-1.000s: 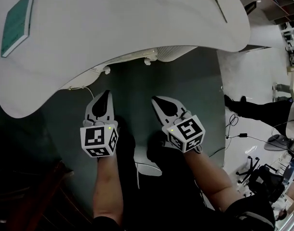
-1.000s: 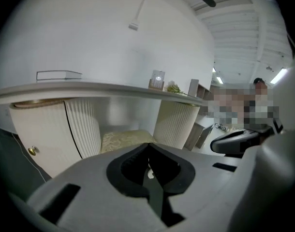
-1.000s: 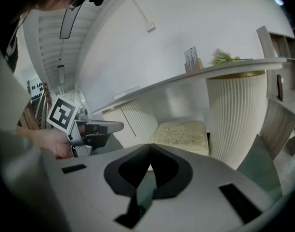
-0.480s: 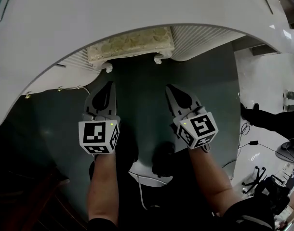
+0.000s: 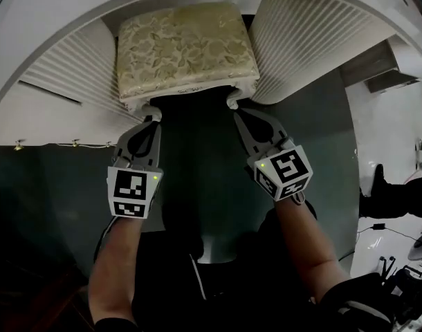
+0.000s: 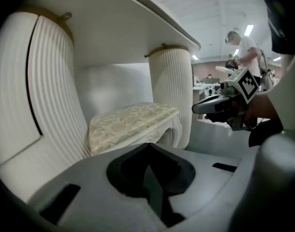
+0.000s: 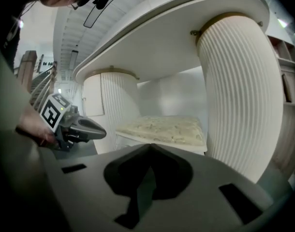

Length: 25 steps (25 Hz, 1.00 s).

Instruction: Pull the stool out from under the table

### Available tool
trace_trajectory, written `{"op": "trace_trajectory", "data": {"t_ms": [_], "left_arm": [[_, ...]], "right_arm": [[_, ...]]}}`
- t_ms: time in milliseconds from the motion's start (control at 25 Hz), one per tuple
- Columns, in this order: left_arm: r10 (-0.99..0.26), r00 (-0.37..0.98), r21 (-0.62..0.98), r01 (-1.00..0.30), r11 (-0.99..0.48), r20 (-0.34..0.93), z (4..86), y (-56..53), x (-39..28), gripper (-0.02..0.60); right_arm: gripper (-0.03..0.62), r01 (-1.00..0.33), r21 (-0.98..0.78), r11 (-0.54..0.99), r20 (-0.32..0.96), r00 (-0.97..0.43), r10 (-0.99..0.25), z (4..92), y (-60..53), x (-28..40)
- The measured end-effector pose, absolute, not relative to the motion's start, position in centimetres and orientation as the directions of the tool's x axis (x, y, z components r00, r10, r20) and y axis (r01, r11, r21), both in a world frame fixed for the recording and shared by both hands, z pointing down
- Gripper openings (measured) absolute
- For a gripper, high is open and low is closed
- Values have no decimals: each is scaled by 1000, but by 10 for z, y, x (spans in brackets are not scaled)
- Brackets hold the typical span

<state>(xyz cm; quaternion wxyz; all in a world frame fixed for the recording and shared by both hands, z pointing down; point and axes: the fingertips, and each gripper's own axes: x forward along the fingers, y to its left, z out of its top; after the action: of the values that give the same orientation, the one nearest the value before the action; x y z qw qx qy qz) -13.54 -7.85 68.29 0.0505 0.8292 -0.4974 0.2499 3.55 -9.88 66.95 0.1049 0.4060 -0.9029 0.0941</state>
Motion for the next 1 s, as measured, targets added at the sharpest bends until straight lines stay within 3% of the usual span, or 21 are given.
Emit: {"op": "trace_trajectory", "data": {"t_ms": [120,240,400,520,640,760,1000], "left_arm": [[-844,330,-103,-908,-406,423,687,-93,-157,9],[-849,363,14,-922,-388,383,677,-110,-160,9],[-879,335,-46,-927,-371,338,656,-121,-171,9],[-857,319,-80,-921,-381,406,684,-123,-176,11],[-809,294,-41,-930,-364,509,727,-122,-191,136],[-799,238,-60,-944,-323,553,750,-126,-209,169],[-784,166,-120,-949,-293,598,776,-140,-232,240]], "right_arm": [[5,-768,-53,638,237,-630,-739,680,-122,46],[5,-791,-15,612,222,-599,-769,691,-138,61],[6,-760,5,650,269,-625,-733,704,-153,64],[59,-757,-4,653,296,-625,-722,710,-153,73],[134,-755,-22,656,335,-623,-706,727,-154,80],[220,-763,-39,645,363,-613,-702,744,-163,84],[265,-772,-7,636,410,-582,-702,765,-178,83]]}}
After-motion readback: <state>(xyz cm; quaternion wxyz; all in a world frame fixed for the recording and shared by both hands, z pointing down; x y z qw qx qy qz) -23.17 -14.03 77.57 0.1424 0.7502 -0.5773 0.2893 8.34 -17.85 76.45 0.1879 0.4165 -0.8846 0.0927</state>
